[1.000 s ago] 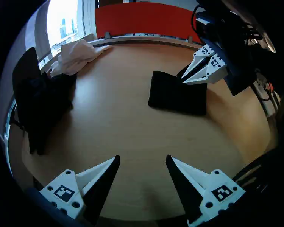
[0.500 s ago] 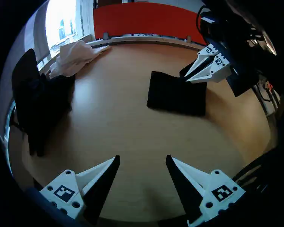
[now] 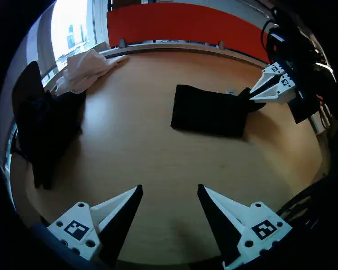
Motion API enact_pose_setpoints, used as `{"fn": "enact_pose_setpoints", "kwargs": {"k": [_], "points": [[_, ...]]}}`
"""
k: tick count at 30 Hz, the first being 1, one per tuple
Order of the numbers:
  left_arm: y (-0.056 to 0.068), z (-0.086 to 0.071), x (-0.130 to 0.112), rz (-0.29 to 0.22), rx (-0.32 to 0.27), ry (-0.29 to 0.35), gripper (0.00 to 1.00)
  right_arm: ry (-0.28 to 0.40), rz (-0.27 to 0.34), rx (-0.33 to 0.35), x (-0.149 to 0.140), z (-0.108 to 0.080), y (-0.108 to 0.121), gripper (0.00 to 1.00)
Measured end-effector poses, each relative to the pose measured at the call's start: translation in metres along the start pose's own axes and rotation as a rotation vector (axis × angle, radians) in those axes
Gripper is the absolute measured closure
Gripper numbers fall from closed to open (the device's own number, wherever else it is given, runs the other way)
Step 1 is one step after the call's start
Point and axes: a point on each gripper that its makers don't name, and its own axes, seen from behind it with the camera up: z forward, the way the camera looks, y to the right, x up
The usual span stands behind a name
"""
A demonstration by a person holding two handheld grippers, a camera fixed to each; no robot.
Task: Fold towel
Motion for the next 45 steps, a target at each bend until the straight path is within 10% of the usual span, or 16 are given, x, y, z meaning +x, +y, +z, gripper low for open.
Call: {"fn": "enact_pose_setpoints", "kwargs": {"k": [24, 45], "points": [[0.007, 0.0, 0.001, 0.034, -0.015, -0.004, 0.1, -0.106, 0.273, -0.069, -0.124, -0.024, -0.035, 0.97], [0.012, -0.001, 0.001, 0.045, -0.019, -0.003, 0.1, -0.068, 0.326, -0.116, -0.121, -0.042, -0.024, 0.97]]}}
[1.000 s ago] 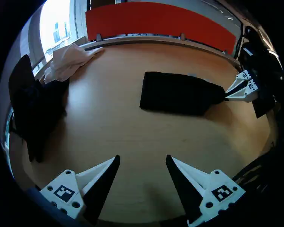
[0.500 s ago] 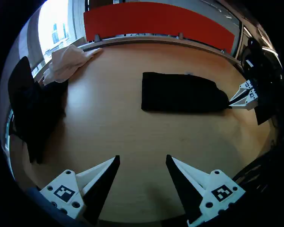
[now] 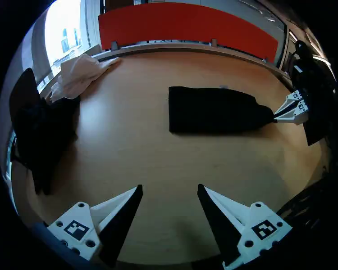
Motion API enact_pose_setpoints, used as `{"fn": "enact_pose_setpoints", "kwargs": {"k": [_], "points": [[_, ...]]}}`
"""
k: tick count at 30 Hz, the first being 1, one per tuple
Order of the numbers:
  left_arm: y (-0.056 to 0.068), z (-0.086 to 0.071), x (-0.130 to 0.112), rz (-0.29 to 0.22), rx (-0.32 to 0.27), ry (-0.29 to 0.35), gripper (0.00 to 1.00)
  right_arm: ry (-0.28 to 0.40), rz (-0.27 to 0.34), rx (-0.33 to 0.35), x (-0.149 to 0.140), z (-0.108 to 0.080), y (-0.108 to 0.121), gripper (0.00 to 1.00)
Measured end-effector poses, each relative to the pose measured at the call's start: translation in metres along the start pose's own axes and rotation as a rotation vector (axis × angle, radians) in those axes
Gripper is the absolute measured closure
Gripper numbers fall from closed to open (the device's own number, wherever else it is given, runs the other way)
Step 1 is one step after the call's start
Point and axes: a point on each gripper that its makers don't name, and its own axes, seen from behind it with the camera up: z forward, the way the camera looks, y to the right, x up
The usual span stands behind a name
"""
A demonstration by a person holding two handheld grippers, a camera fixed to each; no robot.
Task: Fold towel
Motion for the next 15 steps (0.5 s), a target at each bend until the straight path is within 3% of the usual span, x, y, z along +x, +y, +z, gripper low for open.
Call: {"fn": "enact_pose_setpoints", "kwargs": {"k": [15], "points": [[0.004, 0.001, 0.001, 0.002, -0.002, 0.001, 0.1, 0.109, -0.039, -0.049, 0.053, -0.034, 0.019, 0.97]]}}
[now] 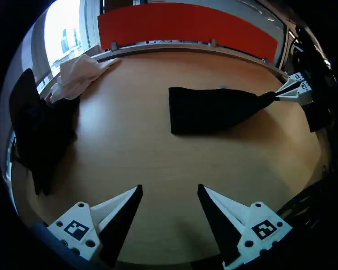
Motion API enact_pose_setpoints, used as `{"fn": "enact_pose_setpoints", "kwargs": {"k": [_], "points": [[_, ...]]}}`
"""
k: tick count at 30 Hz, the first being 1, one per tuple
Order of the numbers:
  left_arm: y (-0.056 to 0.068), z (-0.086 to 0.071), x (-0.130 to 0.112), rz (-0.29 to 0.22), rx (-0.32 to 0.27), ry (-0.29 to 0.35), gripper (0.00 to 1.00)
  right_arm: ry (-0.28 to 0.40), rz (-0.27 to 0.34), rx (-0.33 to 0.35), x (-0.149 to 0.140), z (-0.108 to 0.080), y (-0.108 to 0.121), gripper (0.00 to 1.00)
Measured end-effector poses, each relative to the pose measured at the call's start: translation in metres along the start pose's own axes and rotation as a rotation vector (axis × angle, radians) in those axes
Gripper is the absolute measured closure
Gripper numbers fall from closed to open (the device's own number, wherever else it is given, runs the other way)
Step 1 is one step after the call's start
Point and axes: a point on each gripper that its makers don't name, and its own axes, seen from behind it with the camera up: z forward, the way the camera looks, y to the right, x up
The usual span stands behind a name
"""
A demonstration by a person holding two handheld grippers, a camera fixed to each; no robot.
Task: Fold towel
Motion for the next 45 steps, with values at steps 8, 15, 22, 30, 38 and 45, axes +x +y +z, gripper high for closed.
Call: {"fn": "enact_pose_setpoints", "kwargs": {"k": [8, 15, 22, 30, 38, 45], "points": [[0.002, 0.0, 0.0, 0.001, -0.002, 0.0, 0.1, 0.042, -0.024, -0.02, 0.021, -0.013, 0.007, 0.97], [0.003, 0.0, 0.0, 0.002, -0.002, 0.0, 0.1, 0.063, -0.033, -0.036, 0.03, -0.023, 0.013, 0.97], [0.004, 0.0, 0.0, 0.004, -0.004, 0.0, 0.1, 0.078, -0.031, -0.052, 0.035, -0.032, 0.02, 0.97], [0.006, 0.0, 0.001, 0.008, -0.006, 0.001, 0.1, 0.086, -0.033, -0.066, 0.039, -0.04, 0.026, 0.97], [0.006, -0.001, 0.001, 0.007, -0.005, 0.003, 0.1, 0.092, -0.054, -0.054, 0.047, -0.036, 0.021, 0.97], [0.005, -0.002, 0.001, 0.005, -0.004, 0.004, 0.1, 0.096, -0.088, -0.028, 0.059, -0.024, 0.011, 0.97]]}}
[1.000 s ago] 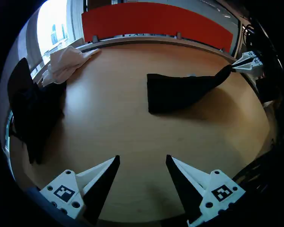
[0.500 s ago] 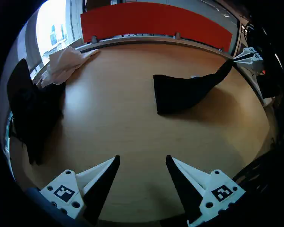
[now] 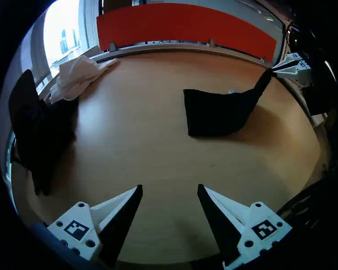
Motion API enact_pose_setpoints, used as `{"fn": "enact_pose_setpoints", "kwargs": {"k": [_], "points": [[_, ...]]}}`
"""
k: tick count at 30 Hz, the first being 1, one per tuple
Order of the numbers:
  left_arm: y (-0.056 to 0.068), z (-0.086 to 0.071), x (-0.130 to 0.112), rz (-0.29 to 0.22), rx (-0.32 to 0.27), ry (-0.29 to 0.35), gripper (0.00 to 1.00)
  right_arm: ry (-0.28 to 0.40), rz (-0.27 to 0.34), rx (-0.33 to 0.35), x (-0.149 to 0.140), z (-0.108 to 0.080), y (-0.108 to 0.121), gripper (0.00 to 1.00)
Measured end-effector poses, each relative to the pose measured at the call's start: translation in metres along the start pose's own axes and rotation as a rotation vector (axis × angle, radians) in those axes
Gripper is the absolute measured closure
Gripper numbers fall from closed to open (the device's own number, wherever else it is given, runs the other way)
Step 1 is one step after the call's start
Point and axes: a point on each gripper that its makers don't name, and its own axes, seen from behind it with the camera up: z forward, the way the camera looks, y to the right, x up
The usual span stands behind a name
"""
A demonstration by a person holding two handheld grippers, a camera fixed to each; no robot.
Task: Fold towel
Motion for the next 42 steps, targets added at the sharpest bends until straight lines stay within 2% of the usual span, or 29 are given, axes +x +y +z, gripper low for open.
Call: {"fn": "enact_pose_setpoints", "kwargs": {"k": [12, 27, 42], "points": [[0.002, -0.001, -0.002, -0.004, -0.003, -0.001, 0.1, 0.006, -0.046, 0.074, 0.022, 0.032, -0.023, 0.97], [-0.006, -0.003, -0.006, -0.02, 0.008, -0.002, 0.1, -0.004, -0.107, 0.145, 0.039, 0.064, -0.045, 0.97], [-0.011, -0.006, -0.008, -0.04, 0.018, 0.001, 0.1, -0.031, -0.207, 0.221, 0.048, 0.089, -0.061, 0.97]]}}
